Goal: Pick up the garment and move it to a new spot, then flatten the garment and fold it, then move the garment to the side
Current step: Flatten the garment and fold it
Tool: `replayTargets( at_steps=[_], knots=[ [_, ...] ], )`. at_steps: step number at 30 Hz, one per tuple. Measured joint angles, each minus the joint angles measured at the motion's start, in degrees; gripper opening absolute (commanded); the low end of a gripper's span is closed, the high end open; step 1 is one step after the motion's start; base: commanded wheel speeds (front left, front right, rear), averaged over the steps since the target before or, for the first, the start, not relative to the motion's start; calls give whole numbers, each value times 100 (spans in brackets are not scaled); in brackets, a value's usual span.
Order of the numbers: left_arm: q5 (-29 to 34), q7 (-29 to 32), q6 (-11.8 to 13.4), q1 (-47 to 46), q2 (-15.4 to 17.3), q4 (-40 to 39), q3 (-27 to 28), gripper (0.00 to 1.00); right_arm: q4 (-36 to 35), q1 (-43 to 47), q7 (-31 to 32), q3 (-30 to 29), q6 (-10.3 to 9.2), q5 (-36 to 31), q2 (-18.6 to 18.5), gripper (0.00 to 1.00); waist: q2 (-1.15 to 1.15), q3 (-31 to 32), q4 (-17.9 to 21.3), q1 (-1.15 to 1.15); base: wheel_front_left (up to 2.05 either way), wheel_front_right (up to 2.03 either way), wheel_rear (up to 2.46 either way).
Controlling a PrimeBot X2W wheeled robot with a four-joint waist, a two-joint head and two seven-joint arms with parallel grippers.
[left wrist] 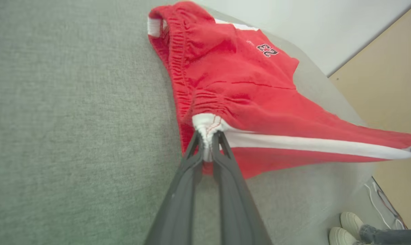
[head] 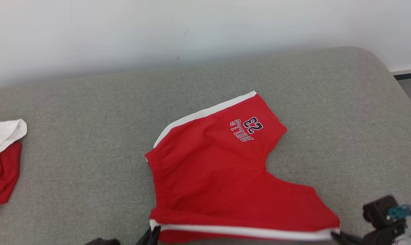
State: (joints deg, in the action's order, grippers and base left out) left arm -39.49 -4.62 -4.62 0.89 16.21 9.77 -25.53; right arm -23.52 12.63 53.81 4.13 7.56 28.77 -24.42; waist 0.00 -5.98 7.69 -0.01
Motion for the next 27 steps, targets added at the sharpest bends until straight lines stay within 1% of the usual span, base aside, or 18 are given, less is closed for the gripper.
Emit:
replayTargets(
  at_steps=[4, 7, 12, 20, 27],
  knots=[
    [-31, -141, -42, -195, -127, -269, 7, 0, 85, -494, -330, 89, 0, -101, -271, 0, 0, -44, -30, 1, 0, 0, 0],
    [-38, -142, -52, -450, -213, -289, -13, 0, 283, -1046, -615, 237, 0, -153, -475, 0, 0, -97, -65, 1, 0, 0, 0],
    [-35, -183, -30, -990, -456, -25, -8, 0, 962, -2013, -999, 566, 0, -175, -691, 0, 0, -215, -161, 1, 0, 0, 0],
    [108, -366, 213, -1887, -800, 427, 71, 0, 2086, -3570, -1601, 1237, 0, -164, -878, 0, 0, -542, -327, 2, 0, 0, 0],
    [215, -354, 364, -2538, -944, 738, 62, 0, 3089, -4753, -2165, 1662, 0, -163, -901, 0, 1, -853, -494, 2, 0, 0, 0]
  ],
)
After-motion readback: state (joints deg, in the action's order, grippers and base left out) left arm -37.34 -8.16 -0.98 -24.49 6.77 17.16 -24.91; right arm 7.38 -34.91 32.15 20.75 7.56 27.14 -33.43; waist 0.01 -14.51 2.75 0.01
